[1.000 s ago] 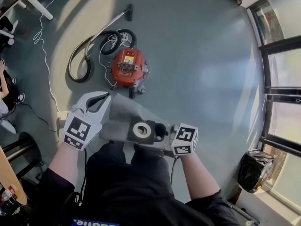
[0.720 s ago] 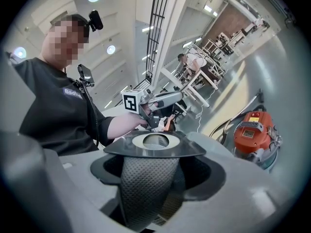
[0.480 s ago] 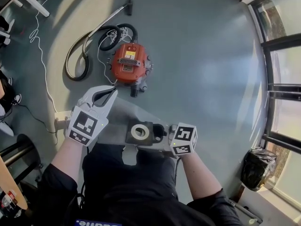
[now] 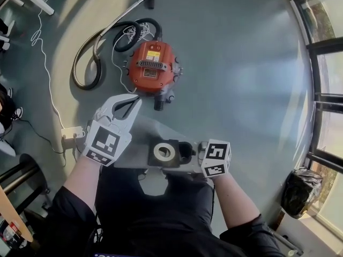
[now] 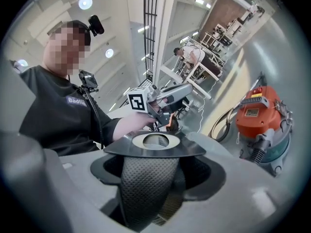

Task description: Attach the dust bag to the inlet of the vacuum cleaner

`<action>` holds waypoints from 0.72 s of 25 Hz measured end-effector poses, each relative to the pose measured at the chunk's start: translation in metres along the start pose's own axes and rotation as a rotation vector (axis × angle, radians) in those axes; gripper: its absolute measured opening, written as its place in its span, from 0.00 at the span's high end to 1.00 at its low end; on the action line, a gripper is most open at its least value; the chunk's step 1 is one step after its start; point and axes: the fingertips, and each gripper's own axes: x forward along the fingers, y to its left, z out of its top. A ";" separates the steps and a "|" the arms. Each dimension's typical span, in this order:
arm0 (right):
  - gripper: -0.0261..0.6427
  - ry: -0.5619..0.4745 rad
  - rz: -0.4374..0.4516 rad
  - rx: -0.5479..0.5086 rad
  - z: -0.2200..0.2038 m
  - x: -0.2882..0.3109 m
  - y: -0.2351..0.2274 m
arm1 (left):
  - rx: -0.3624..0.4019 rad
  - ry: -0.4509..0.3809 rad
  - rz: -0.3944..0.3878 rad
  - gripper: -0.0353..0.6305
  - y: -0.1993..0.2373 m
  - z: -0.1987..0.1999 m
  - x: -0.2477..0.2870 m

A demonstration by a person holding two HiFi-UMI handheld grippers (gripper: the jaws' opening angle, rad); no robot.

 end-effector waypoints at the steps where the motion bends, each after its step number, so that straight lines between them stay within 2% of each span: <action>1: 0.50 0.001 0.003 -0.002 -0.001 0.001 -0.006 | 0.007 0.000 0.001 0.92 0.001 -0.005 0.006; 7: 0.50 0.020 0.028 -0.023 -0.016 0.008 -0.036 | 0.049 -0.005 0.005 0.92 0.005 -0.034 0.038; 18: 0.50 -0.021 0.105 0.014 -0.050 0.021 -0.087 | 0.092 -0.017 0.016 0.92 0.012 -0.087 0.092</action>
